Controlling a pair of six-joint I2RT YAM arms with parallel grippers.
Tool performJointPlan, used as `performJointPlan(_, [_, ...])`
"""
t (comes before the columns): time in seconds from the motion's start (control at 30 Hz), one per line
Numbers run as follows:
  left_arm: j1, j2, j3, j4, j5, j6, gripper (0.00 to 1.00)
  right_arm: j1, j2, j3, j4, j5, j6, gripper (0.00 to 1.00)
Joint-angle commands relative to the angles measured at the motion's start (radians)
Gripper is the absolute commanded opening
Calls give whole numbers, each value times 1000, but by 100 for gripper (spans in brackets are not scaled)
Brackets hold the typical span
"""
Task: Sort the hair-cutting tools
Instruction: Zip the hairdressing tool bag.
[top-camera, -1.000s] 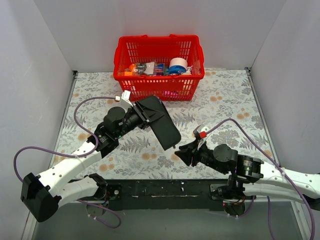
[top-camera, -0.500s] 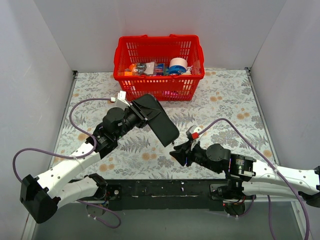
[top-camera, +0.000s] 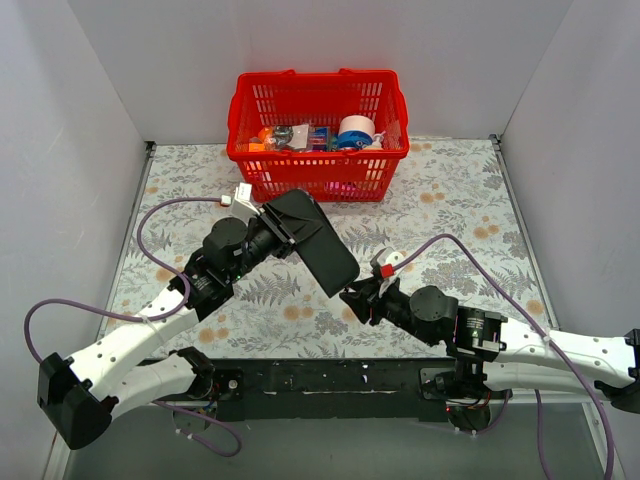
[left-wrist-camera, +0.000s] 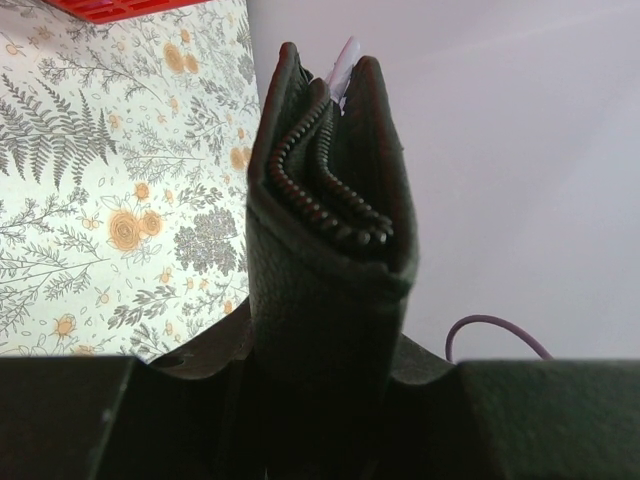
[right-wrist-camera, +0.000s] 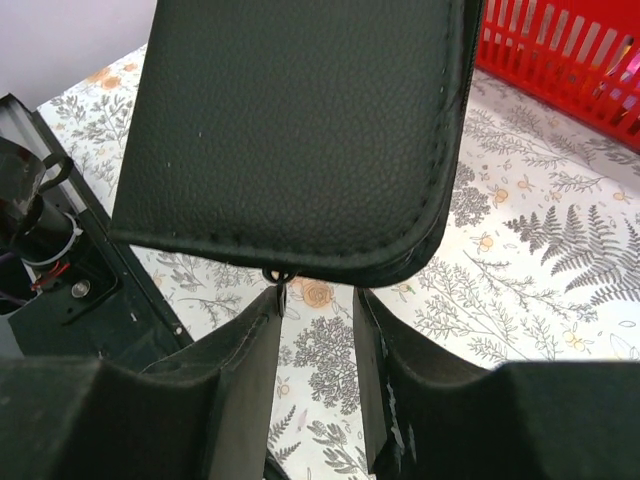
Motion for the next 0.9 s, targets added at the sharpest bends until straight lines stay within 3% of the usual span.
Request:
performJointPlan(0.0, [-16,-37,41,35,-10,5,0,5,6,60,105,39,-52,42])
performJointPlan(0.13, [-19,-38,42,35,-12,9,0,5,17,67,132,45,-66,41])
performJointPlan(0.33, [-22,-37,47,33,-7,17,0,5,23,75,138,57,-71,1])
performJointPlan(0.57, [-23,-28,70,-5,7,57,0,5,3,92,73,61,-65,1])
performJointPlan(0.87, [-23,1,218,-131,233,242,0,5,-58,130,-194,28,-52,1])
